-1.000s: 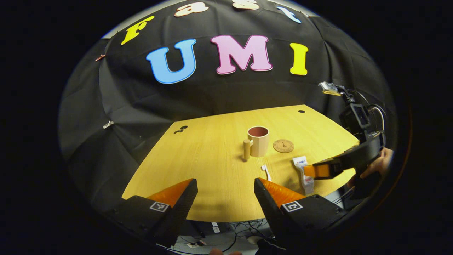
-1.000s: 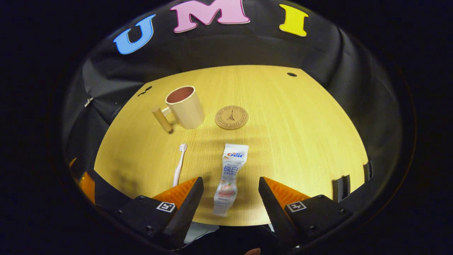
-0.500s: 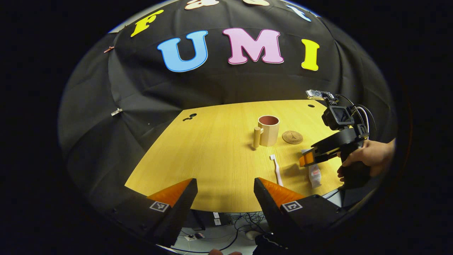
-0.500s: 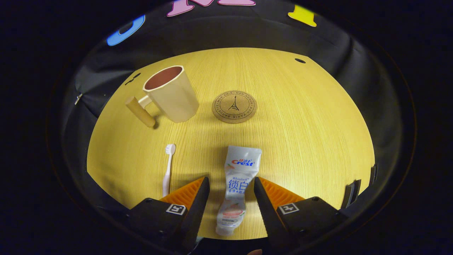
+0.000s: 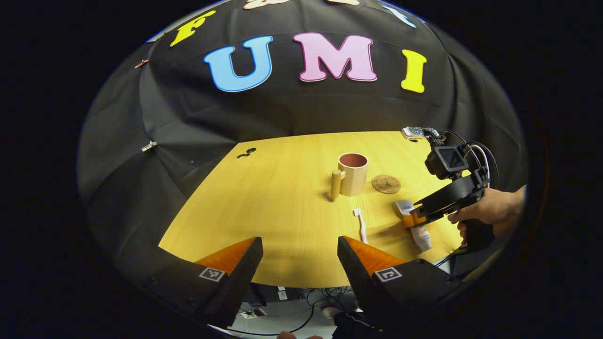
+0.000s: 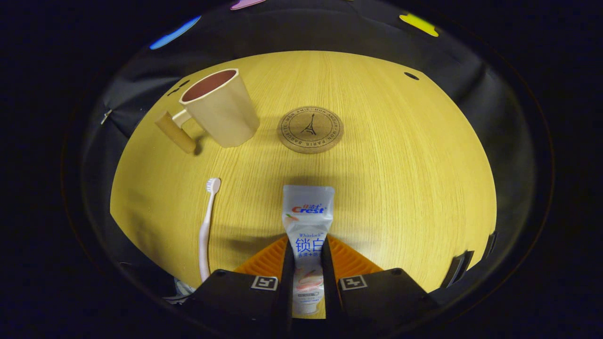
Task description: Put the toothbrush and toothpaste on the desktop into the cup, then pick up the cup and place it on the coaster on the desktop.
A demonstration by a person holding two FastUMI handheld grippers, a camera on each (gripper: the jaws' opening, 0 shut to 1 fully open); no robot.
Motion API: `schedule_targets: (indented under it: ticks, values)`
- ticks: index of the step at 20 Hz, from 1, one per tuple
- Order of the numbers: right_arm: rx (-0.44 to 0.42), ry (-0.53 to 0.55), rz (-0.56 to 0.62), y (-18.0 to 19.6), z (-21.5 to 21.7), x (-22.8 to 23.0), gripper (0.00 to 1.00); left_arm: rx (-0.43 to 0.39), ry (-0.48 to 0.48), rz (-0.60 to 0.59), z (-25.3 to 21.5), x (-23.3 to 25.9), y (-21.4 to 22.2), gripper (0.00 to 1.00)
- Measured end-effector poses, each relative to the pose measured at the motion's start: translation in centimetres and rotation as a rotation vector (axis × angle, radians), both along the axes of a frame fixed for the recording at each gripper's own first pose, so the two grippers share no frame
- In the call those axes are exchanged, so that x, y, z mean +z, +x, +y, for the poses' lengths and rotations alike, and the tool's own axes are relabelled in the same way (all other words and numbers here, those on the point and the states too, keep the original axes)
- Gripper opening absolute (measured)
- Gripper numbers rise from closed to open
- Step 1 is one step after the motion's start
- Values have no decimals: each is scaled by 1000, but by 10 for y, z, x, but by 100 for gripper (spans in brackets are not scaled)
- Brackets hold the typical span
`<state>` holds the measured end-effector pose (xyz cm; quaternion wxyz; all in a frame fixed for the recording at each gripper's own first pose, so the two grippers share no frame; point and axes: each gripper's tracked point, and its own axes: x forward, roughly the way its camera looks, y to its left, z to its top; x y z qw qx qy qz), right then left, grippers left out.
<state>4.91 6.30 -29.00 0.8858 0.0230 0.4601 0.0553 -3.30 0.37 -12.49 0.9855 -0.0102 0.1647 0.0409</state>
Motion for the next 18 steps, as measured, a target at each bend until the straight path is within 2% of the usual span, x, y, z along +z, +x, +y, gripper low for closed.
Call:
schedule_targets:
  ticks: [3,6,10,14,18]
  values:
    - [7,77,11,-7,-2,1,25,-49,15,16,-21,-1,17,99]
    - [7,159,20,-23,-7,6,25,-98,19,58,-45,-9,34,98]
    - [42,169,-2,-34,-33,21,25,-146,-2,134,-79,-26,60,98]
    - [35,168,-8,-38,-63,29,25,-157,-28,217,-103,-49,87,91]
    - [24,175,16,-36,-79,24,25,-106,-44,311,-106,-75,109,89]
